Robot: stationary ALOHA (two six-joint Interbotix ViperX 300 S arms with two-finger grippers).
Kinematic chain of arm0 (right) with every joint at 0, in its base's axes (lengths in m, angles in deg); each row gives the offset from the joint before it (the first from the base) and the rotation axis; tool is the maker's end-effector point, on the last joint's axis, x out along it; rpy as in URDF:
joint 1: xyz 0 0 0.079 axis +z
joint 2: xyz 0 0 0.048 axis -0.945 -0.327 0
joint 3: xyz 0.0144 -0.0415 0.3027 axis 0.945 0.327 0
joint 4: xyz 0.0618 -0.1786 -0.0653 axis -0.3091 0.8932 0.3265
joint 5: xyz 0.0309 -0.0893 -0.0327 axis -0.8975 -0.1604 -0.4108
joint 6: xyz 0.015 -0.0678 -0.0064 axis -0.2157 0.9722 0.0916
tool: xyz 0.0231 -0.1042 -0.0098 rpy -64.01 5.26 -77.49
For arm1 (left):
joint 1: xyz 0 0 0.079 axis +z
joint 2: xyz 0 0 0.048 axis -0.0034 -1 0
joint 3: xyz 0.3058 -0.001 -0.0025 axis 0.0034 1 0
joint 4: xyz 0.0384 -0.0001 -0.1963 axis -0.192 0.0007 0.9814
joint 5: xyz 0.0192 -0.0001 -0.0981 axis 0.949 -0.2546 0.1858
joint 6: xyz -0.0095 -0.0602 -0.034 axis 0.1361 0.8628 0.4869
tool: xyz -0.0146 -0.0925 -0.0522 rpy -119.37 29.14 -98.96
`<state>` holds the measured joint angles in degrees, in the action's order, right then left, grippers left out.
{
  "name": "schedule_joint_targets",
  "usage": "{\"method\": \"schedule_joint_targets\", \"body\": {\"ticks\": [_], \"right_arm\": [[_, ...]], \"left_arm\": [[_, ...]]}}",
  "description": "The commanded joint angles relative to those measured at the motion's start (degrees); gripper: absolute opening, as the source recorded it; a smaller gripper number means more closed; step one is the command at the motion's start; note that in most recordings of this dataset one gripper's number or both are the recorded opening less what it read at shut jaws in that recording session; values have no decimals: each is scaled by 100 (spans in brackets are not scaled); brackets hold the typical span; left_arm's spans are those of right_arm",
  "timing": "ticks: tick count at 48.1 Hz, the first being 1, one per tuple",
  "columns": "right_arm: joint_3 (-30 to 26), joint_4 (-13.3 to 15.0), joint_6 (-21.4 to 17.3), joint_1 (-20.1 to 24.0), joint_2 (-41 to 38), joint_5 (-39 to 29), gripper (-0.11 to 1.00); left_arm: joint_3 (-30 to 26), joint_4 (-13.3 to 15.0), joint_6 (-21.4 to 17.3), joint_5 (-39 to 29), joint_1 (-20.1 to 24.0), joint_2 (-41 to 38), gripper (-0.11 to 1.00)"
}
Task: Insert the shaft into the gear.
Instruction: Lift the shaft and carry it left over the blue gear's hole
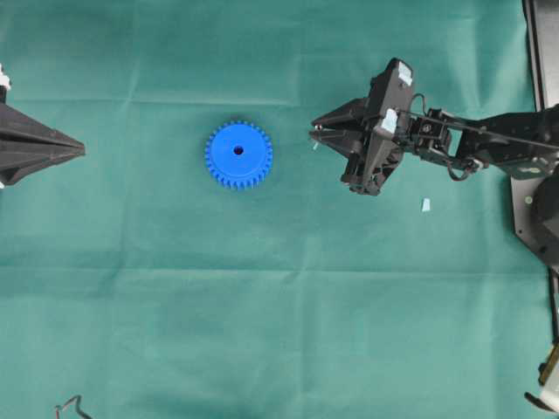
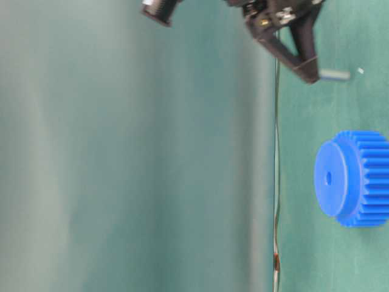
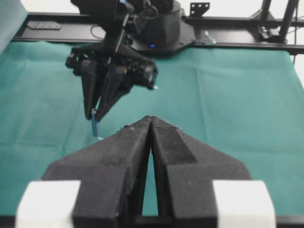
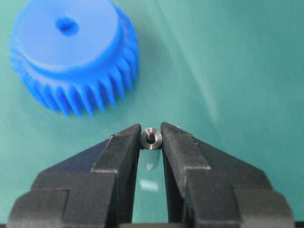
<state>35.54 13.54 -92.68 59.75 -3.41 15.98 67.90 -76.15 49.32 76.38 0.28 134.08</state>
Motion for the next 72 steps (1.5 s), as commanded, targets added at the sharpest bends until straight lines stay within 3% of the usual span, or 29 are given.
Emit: {"method": "schedule_joint_targets", "body": {"ticks": [1,11,19,28,51,72], "right_arm": [[-167,9,62,-9,439,-334,19],[-448,9,246,-18,949,-1222,19],[-668,18,316,-26,958,-1547,19],[-905,18,325,53,765,-1573,19],[-2268,167,352,396,-246,-1811,19],[-2285,167,334,396,-475,-1775,19]], "left_arm": [[-141,-9,-9,35,18,-26,0],[-149,-9,-9,35,18,-26,0],[-149,-9,-9,53,18,-26,0],[-149,-9,-9,44,18,-26,0],[-149,-18,-9,35,18,-26,0],[-149,-9,-9,35,18,-26,0]]}}
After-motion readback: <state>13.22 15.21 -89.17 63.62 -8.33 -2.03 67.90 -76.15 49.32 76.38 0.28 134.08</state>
